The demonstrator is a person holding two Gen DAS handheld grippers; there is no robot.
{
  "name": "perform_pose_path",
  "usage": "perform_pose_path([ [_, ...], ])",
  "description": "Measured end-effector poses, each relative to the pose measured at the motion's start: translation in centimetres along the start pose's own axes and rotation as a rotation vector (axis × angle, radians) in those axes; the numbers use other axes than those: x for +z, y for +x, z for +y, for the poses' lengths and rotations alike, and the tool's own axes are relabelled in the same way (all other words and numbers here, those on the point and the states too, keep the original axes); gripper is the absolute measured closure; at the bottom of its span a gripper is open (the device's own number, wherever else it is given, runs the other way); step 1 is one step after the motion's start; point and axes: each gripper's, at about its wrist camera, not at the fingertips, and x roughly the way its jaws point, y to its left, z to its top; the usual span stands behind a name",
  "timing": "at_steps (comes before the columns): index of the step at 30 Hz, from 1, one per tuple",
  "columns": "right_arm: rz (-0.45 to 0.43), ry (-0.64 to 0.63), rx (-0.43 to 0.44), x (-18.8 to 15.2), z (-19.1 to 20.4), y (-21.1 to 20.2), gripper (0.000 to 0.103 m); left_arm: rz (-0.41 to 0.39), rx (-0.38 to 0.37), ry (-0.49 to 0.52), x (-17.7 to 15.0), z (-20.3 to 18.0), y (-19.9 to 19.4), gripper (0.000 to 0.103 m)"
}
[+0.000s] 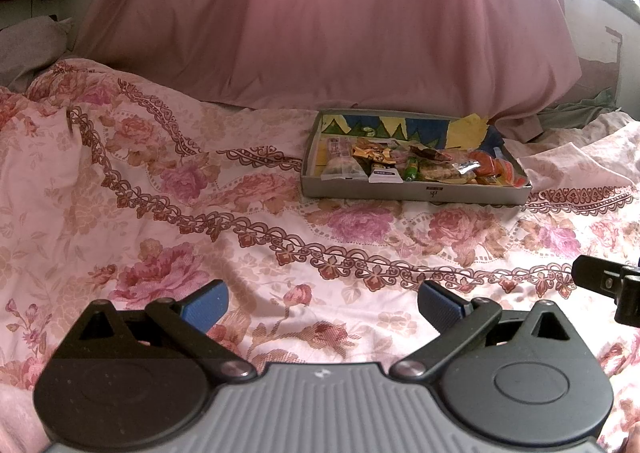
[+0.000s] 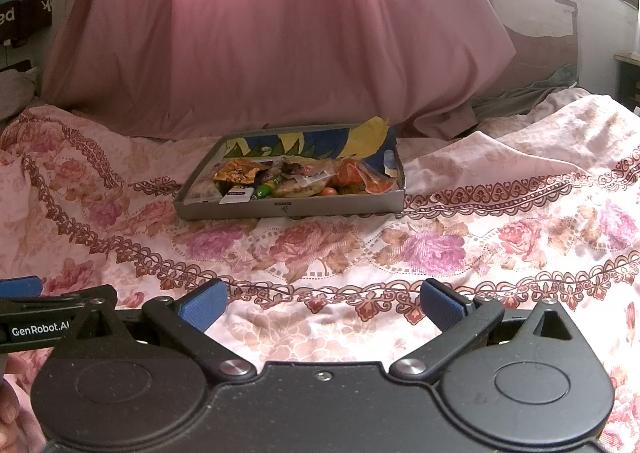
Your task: Organize snacks
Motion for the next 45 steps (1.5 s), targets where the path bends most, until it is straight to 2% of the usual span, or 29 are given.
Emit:
perform_pose_path([
  [45, 0.005, -0.003, -0.001, -0.34, 0.09, 0.06, 0.001, 0.003, -0.001, 0.0, 0.04, -0.05, 0.07, 0.0],
])
